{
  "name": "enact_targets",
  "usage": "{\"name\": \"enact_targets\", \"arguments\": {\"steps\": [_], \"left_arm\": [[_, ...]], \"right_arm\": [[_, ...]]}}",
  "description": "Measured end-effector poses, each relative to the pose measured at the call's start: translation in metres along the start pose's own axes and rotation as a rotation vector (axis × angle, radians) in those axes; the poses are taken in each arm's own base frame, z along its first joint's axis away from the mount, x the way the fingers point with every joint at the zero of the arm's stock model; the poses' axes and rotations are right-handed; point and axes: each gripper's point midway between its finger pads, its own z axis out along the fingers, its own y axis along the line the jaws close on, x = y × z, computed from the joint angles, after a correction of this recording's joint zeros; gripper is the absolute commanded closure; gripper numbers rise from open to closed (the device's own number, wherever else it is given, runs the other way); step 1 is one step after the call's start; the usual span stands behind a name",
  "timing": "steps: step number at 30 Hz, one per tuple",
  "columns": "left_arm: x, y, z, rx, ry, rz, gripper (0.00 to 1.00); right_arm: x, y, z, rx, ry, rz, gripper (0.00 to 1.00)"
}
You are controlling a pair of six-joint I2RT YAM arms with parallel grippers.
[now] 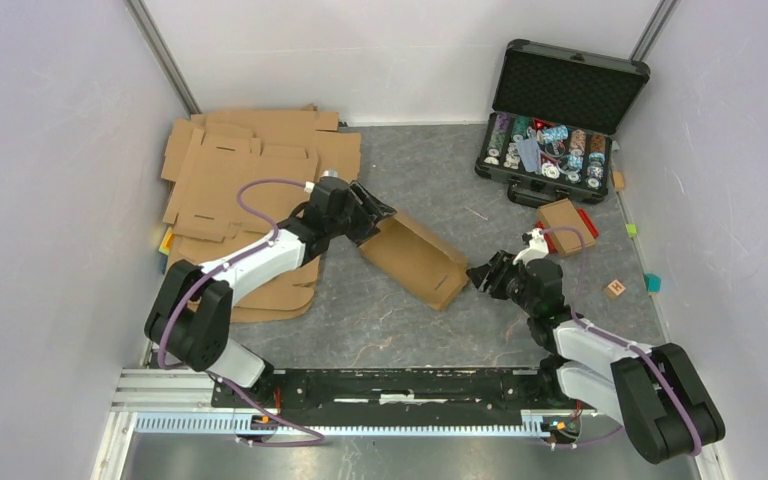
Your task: Fold the paper box
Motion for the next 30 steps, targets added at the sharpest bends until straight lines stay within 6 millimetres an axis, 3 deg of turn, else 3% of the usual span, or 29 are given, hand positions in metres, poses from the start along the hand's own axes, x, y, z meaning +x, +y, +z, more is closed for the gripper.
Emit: {"name": "enact_targets", "arguments": {"steps": [14, 24, 30], "left_arm": [[0.000, -0.008, 0.019, 0.017, 0.037, 0.133, 0.30], [-0.008, -0.010, 0.022, 0.029, -0.004, 0.182, 0.28], [-0.011, -0.005, 0.029, 0.028, -0.021, 0.228, 0.28]], "right_arm": [[-0.021, -0.015, 0.011, 0.116, -0.036, -0.066, 0.44], [-0.015, -0.026, 0.019, 0.160, 0.017, -0.112, 0.46], [-0.008, -0.021, 0.024, 0.130, 0.059, -0.111, 0.45]]}}
